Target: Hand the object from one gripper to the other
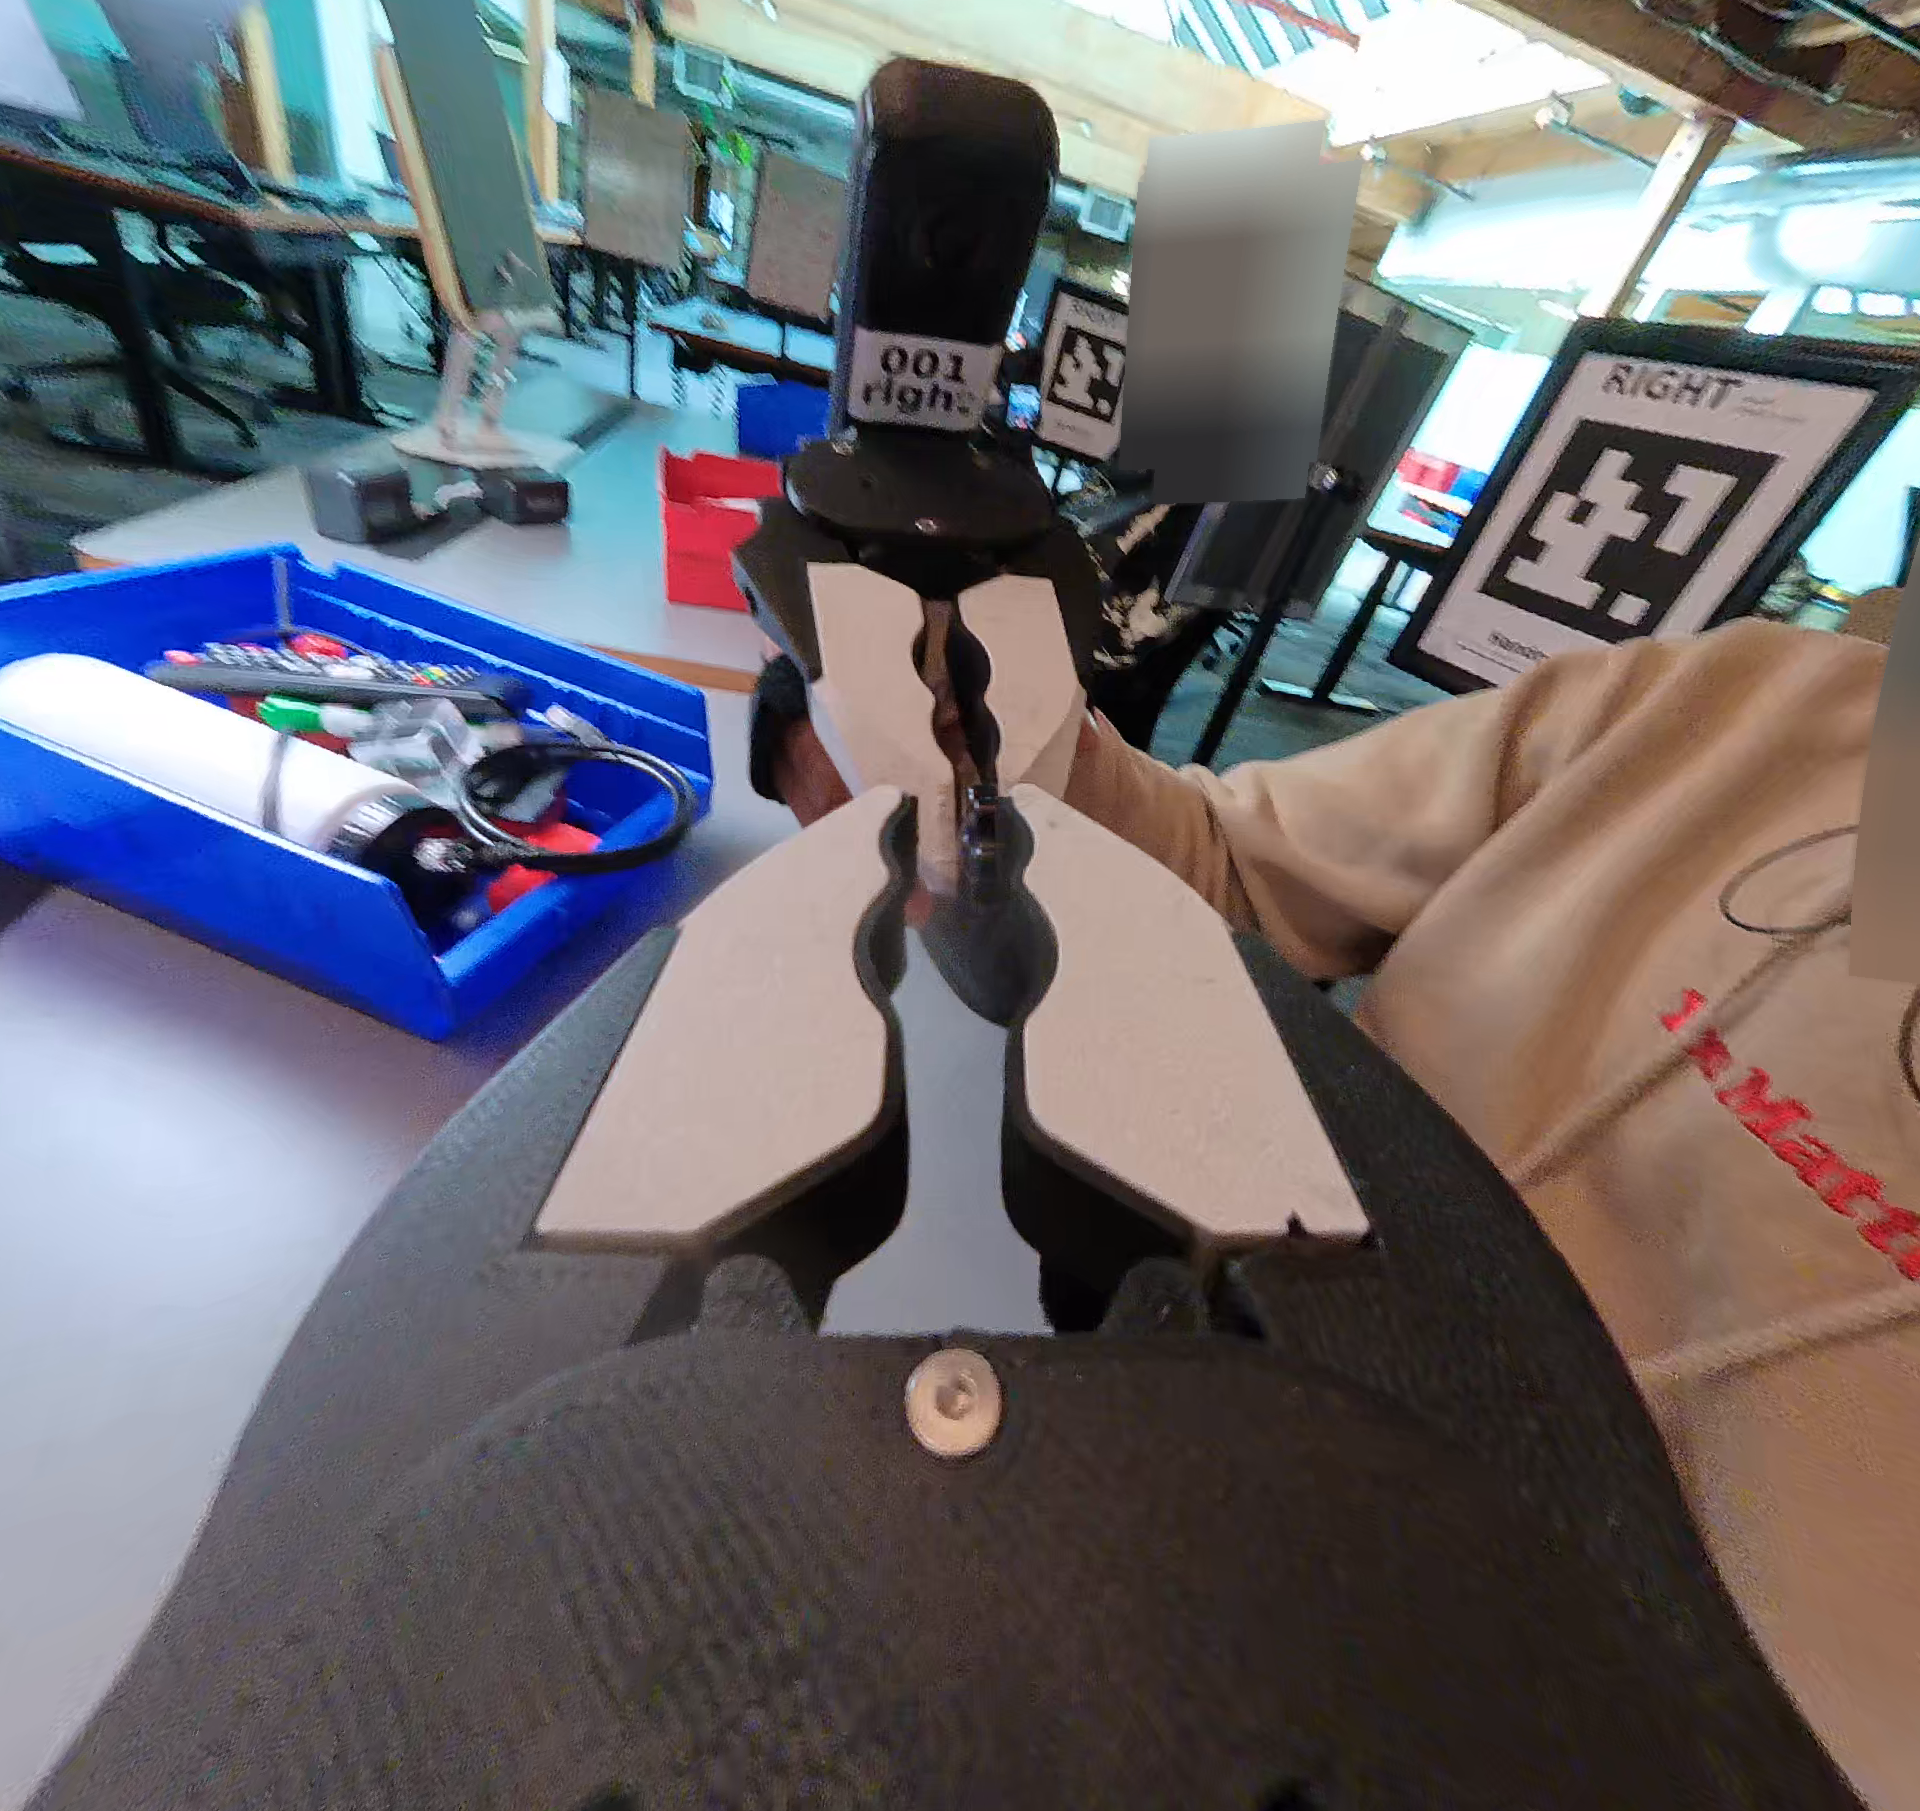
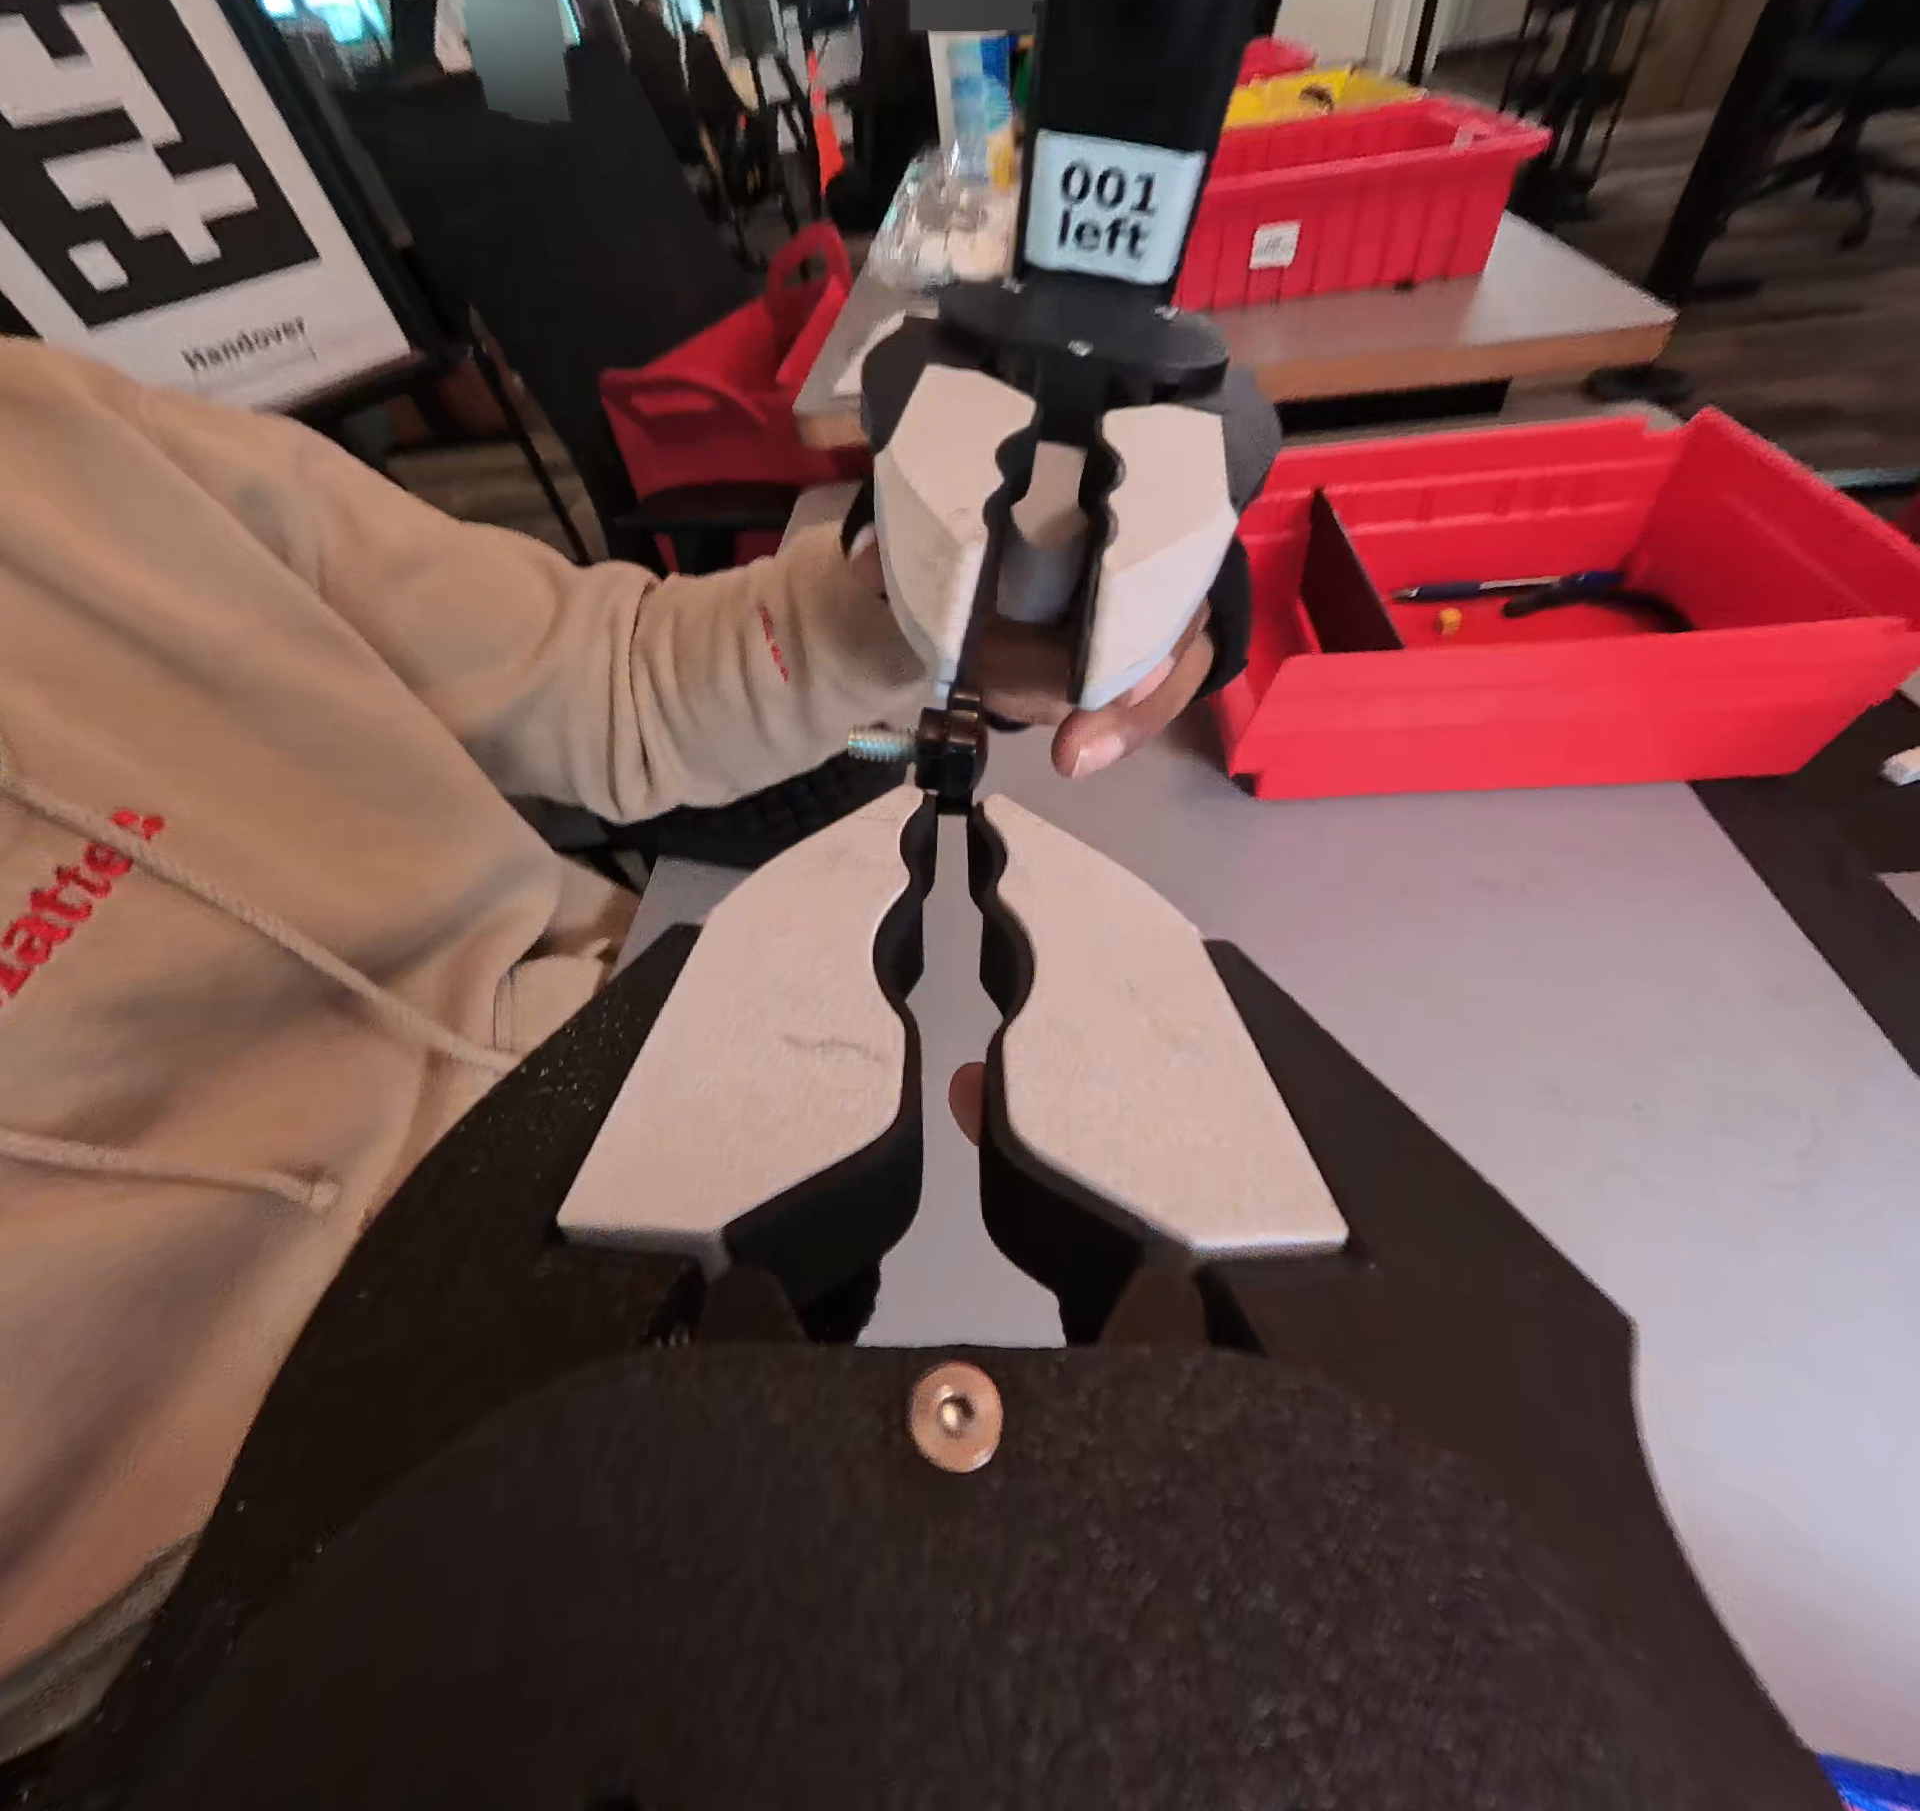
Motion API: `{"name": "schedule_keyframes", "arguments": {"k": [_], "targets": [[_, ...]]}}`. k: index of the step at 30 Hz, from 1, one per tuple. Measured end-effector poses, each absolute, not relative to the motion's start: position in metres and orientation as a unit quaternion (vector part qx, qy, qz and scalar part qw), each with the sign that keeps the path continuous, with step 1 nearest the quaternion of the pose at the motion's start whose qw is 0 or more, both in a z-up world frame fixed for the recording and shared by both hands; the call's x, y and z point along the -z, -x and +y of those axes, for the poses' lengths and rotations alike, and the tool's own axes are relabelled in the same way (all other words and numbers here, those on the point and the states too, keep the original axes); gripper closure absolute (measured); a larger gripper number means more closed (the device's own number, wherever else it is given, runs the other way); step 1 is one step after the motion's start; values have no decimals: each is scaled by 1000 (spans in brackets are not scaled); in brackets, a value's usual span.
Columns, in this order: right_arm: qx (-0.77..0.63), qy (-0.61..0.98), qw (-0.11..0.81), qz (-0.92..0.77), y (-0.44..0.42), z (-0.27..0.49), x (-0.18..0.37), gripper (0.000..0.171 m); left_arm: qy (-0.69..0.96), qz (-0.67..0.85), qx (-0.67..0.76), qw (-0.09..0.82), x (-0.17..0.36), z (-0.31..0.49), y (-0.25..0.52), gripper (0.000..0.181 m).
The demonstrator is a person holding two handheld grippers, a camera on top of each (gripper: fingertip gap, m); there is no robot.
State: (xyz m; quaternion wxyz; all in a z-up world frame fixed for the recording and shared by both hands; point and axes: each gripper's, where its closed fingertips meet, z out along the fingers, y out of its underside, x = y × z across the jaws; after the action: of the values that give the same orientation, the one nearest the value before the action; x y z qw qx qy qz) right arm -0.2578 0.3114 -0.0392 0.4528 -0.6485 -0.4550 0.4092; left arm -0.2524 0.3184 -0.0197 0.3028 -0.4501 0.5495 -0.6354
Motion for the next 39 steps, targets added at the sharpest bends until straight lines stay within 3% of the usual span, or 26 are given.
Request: {"name": "schedule_keyframes", "arguments": {"k": [17,20,24,28,32,39], "targets": [[-358,682,411,-488,255,312,66,166,472,606,588,254,46,311,255,165],[-355,682,409,-492,255,311,68,166,477,607,582,257,49,312,252,175],[-343,683,414,-494,253,312,68,166,473,606,584,259,48,312,251,175],[-373,635,500,-456,252,321,36,165,439,542,639,325,14,323,250,176],[-422,565,586,-399,252,327,2,152,401,403,719,399,-26,343,256,175],[-464,521,656,-288,256,346,-16,152,360,275,783,426,-34,350,257,176]]}}
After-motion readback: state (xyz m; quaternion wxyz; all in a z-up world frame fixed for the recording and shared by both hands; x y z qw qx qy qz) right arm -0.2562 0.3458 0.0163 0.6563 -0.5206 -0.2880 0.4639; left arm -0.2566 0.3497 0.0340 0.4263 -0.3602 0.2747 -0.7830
